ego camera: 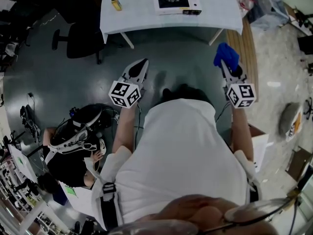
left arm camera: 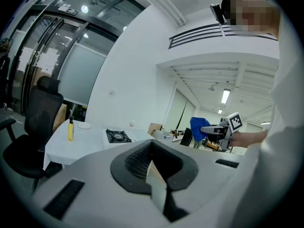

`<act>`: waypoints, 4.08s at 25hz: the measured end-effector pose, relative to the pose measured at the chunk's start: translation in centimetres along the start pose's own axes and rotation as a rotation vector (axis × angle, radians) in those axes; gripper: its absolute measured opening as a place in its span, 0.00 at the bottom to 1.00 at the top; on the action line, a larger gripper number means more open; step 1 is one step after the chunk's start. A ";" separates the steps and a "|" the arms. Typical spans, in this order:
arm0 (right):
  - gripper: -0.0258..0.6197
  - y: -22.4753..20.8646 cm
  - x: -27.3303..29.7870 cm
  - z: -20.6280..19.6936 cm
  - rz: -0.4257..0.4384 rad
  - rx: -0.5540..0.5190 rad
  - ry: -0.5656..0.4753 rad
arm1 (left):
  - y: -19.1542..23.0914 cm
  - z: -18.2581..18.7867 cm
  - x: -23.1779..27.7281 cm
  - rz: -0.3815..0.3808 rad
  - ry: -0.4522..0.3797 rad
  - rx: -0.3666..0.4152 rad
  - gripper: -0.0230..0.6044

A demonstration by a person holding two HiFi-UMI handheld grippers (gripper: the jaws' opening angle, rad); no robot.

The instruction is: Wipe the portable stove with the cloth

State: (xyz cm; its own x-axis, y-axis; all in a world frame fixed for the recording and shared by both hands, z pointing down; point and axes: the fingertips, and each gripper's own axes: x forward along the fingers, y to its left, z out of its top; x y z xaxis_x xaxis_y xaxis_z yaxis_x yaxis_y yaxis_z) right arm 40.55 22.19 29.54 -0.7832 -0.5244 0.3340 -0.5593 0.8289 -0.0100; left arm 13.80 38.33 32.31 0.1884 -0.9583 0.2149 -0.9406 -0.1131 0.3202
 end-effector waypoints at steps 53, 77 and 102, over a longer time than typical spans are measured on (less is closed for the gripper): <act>0.28 -13.9 27.2 -2.9 0.230 -0.023 0.164 | 8.7 2.9 23.3 0.136 0.121 -0.032 0.09; 0.28 -11.5 37.9 -14.8 0.038 0.008 0.335 | 16.6 -1.5 29.3 -0.078 0.296 0.002 0.09; 0.28 -9.4 47.9 -23.7 -0.189 0.104 0.409 | 19.6 -3.9 30.3 -0.174 0.443 -0.020 0.09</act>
State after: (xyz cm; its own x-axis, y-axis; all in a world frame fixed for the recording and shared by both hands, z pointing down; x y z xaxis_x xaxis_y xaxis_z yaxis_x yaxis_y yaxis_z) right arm 14.74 -6.11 68.00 -0.5050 -0.5271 0.6835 -0.7224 0.6915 -0.0005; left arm 2.15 8.05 48.67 0.4495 -0.7209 0.5276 -0.8794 -0.2532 0.4033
